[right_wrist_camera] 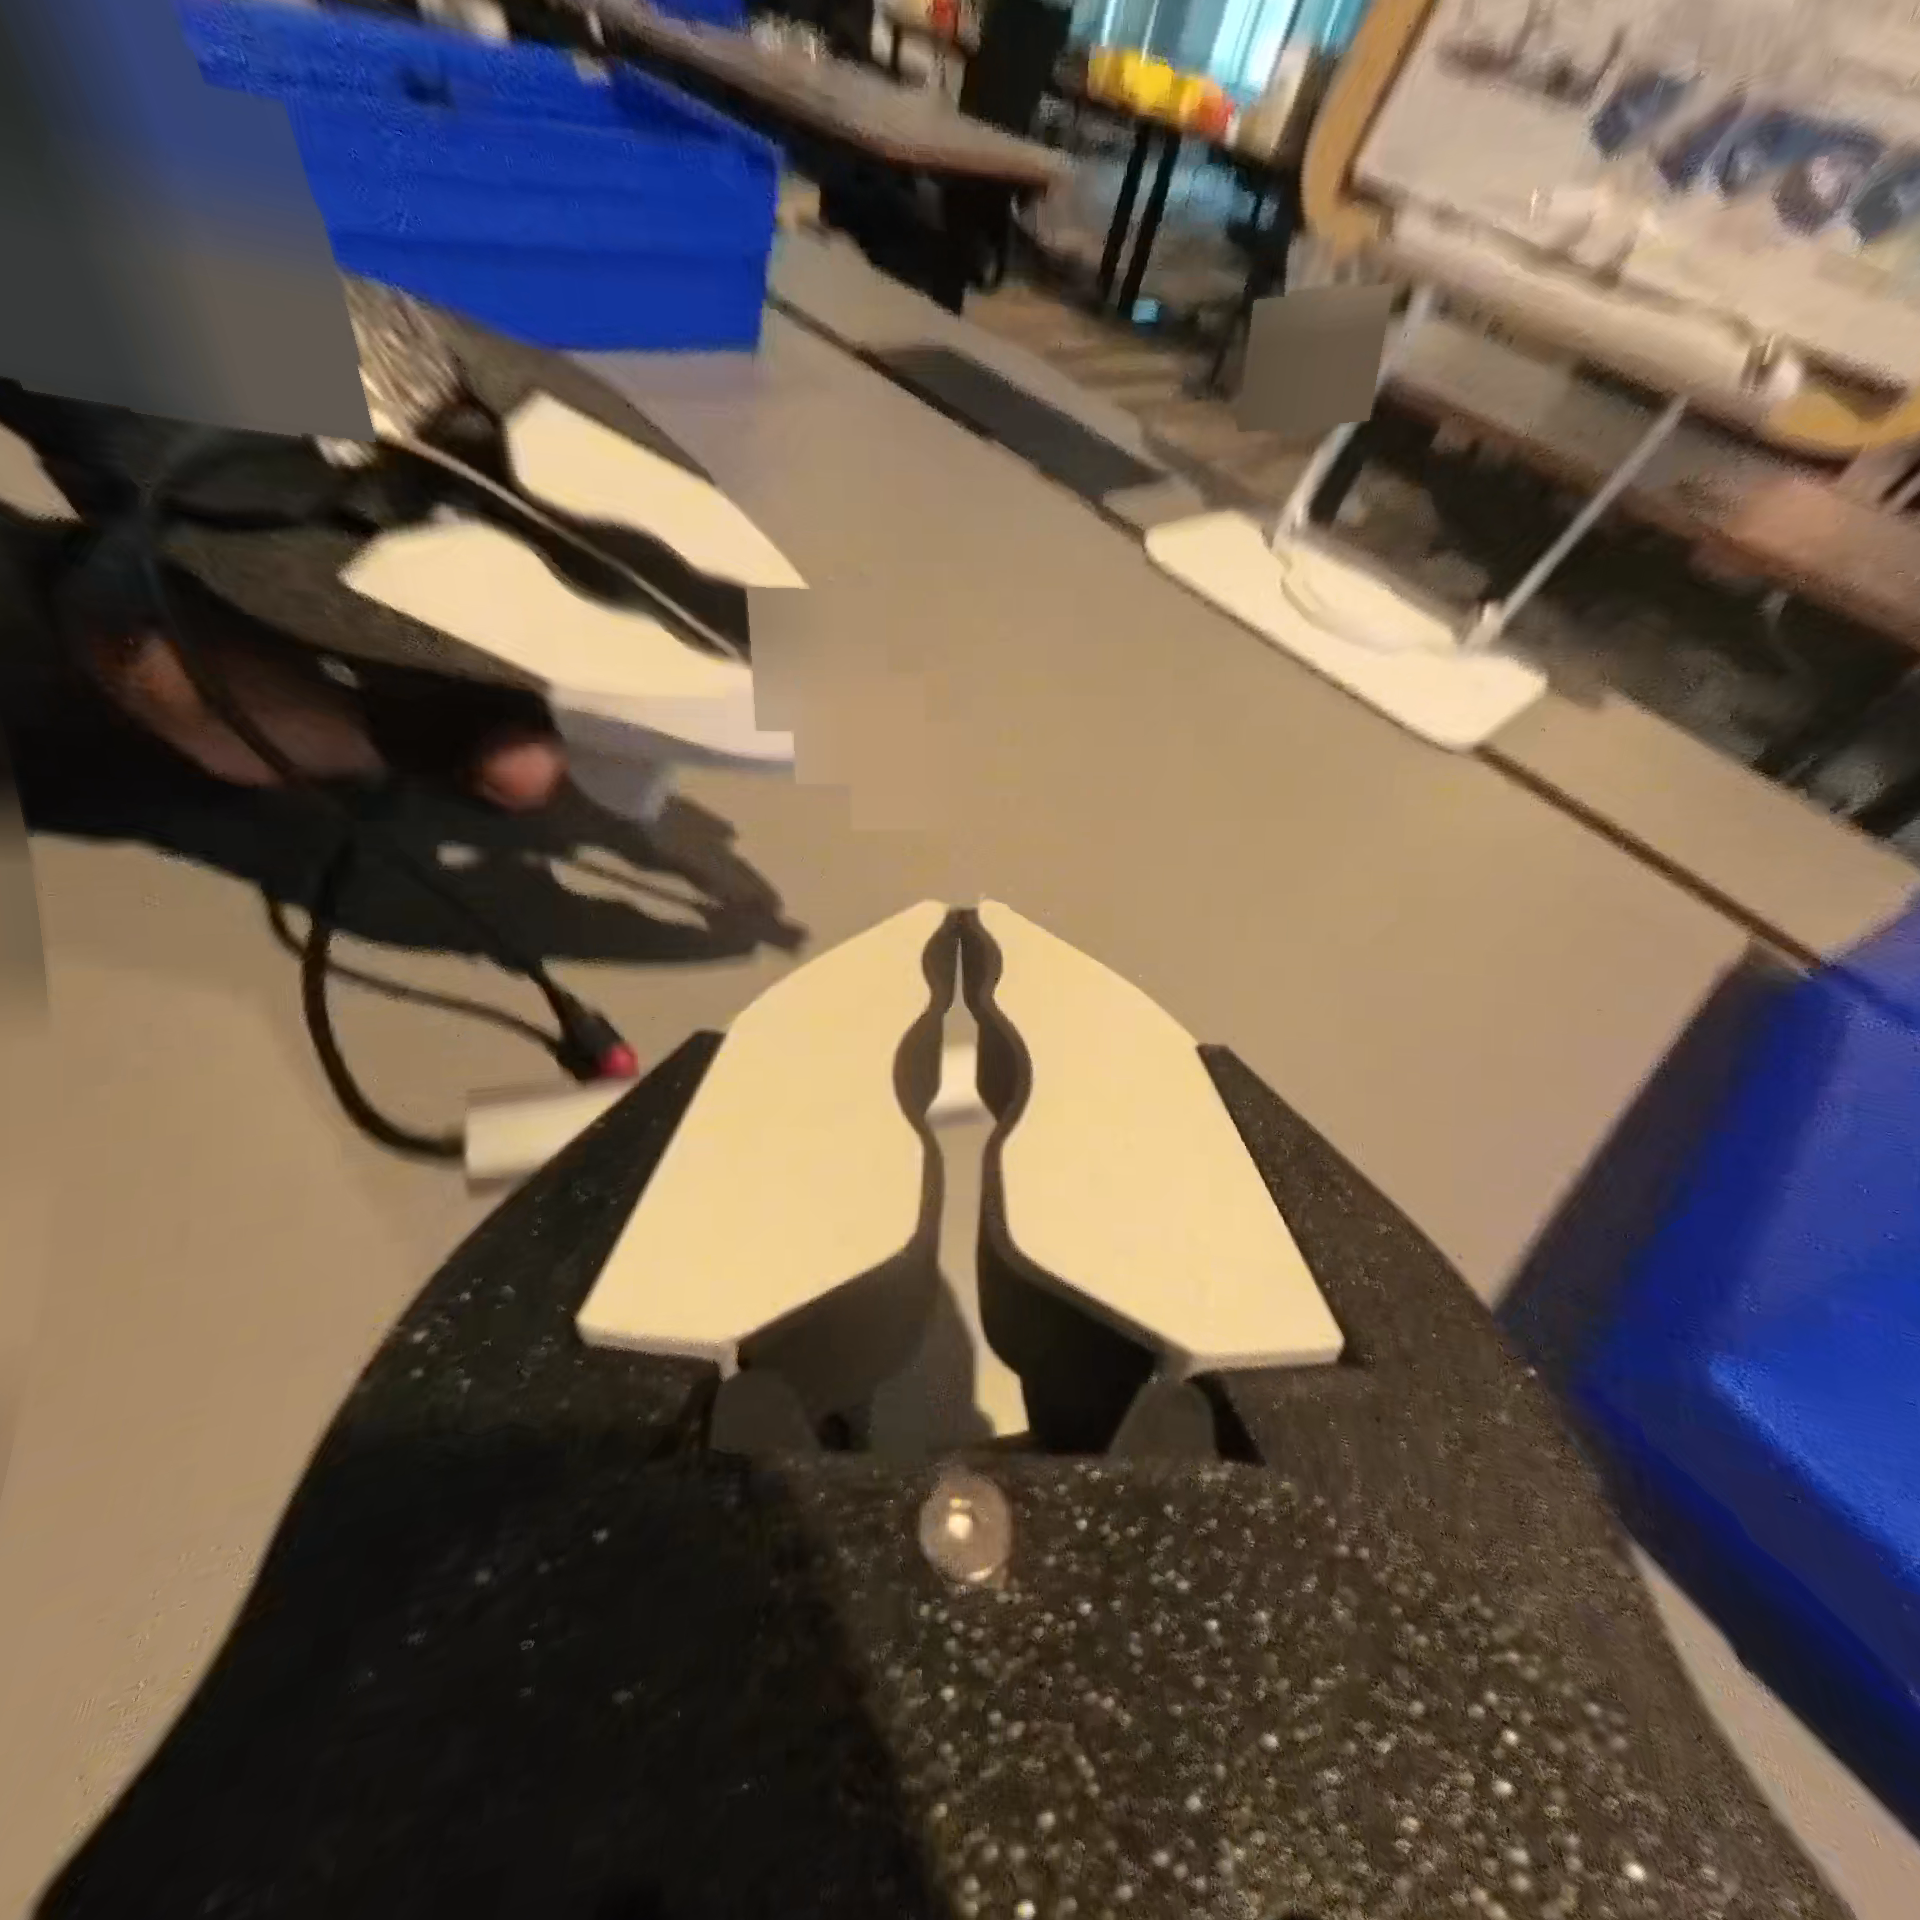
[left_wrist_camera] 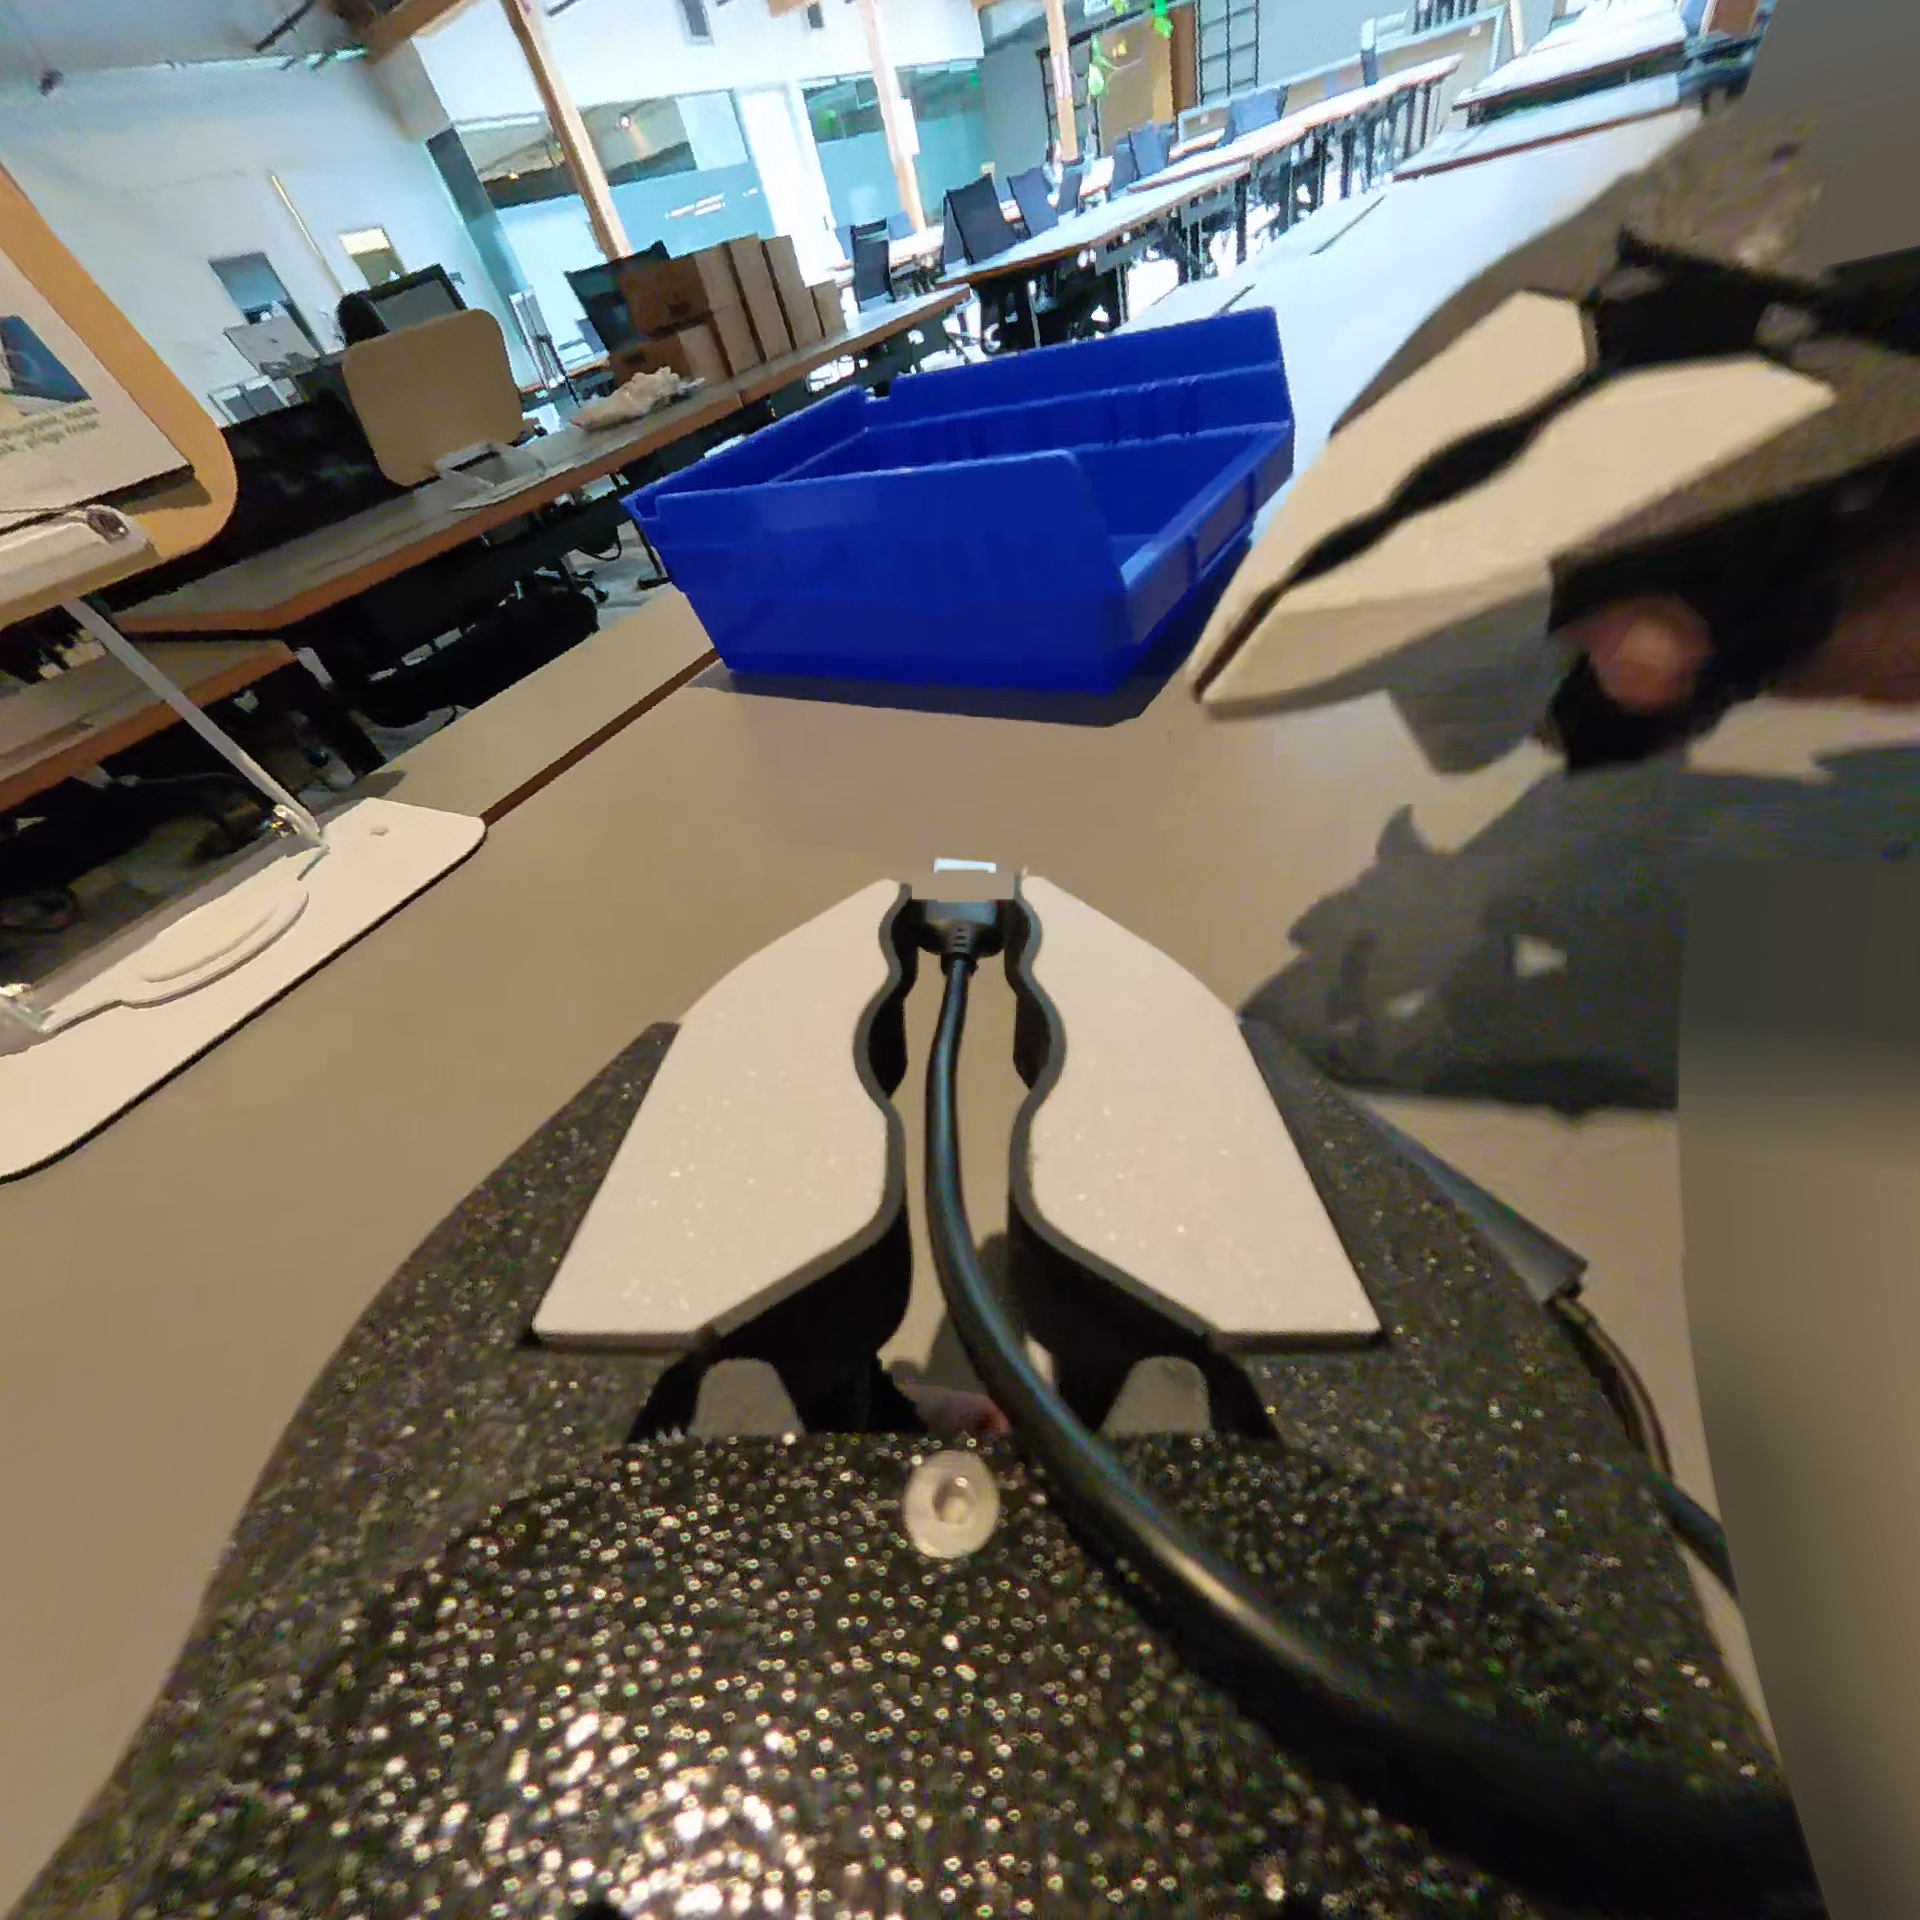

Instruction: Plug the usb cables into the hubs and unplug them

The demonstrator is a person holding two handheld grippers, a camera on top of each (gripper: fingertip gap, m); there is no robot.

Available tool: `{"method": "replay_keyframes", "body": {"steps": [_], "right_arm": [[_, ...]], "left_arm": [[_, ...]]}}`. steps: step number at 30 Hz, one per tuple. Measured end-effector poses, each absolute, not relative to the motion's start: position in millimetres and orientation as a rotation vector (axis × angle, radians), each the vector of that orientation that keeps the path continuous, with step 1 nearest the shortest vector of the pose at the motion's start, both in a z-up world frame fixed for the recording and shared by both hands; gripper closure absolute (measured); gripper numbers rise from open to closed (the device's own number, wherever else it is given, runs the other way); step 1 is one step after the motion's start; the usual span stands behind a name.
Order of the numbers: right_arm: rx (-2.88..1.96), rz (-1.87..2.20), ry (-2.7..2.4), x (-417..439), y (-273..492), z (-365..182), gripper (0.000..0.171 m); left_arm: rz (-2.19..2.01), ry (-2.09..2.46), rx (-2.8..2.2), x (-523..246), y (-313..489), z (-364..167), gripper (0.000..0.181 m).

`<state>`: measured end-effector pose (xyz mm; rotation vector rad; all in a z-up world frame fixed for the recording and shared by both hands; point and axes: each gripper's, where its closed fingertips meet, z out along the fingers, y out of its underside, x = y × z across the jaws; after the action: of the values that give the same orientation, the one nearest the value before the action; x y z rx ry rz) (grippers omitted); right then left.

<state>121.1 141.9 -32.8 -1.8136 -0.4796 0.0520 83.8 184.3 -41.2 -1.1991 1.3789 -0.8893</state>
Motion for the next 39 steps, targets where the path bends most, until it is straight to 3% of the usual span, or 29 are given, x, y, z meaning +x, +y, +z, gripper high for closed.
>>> {"method": "replay_keyframes", "body": {"steps": [8,11,25,30,39], "right_arm": [[-2.257,0.145,-0.685,145.2,113.5,-124.8,0.138],[-2.234,0.158,-0.757,123.8,119.7,-124.8,0.144],[-2.271,0.199,-0.719,96.0,146.0,-126.4,0.142],[-2.31,0.242,-0.646,94.8,139.0,-126.2,0.128],[-2.295,0.317,-0.503,67.0,124.6,-117.4,0.123]], "left_arm": [[-0.952,1.685,-1.176,77.7,166.0,-66.2,0.166],[-0.897,1.807,-1.183,75.4,161.8,-82.1,0.166],[-0.777,1.972,-1.267,66.5,157.8,-109.8,0.166],[-0.784,1.949,-1.284,63.6,161.3,-108.2,0.166],[-0.746,1.857,-1.358,64.0,178.1,-105.5,0.166]]}}
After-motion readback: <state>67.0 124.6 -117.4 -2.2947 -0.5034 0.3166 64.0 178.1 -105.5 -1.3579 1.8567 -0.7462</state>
